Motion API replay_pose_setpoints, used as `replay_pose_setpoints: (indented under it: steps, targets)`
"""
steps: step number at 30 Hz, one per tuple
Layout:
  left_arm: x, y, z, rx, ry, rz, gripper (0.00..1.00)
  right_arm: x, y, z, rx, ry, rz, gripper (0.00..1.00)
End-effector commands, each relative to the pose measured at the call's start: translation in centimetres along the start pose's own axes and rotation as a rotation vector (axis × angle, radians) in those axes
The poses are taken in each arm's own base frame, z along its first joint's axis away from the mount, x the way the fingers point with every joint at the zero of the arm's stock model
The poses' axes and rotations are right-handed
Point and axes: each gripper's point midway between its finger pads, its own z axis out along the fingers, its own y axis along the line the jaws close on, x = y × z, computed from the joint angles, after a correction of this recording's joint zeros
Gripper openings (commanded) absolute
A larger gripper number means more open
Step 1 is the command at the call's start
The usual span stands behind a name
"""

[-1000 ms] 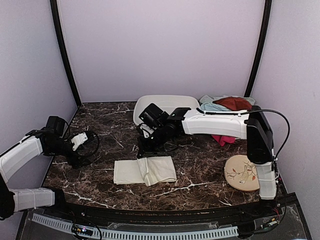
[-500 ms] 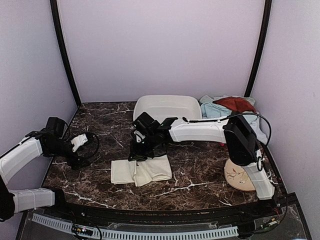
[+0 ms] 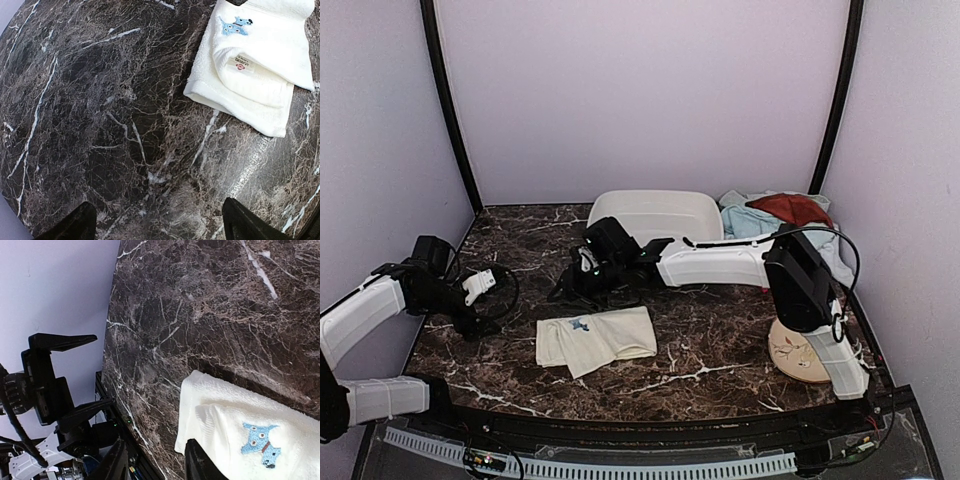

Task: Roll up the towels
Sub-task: Fold the towel at the center of the board, then adjust the towel at the center of the board.

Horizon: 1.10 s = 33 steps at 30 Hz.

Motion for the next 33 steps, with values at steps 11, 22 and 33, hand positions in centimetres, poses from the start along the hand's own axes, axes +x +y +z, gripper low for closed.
replay_pose_setpoints:
  steps: [11, 22, 33]
  targets:
    - [-4.8, -3.3, -0.7, 0.177, -0.154, 0.034, 0.87, -1.7, -2.4, -8.9, 0.078, -0.114, -0.074, 0.43]
    - [-9.2, -5.3, 3.5, 0.139, -0.066, 0.511, 0.78, 1.1, -10.6, -14.4, 0.300, -0.099, -0.027, 0.34]
    - [-8.3, -9.4, 6.4, 0.194, 0.021, 0.986, 0.70, 1.4, -11.2, -10.7, 0.254, -0.050, -0.013, 0.22]
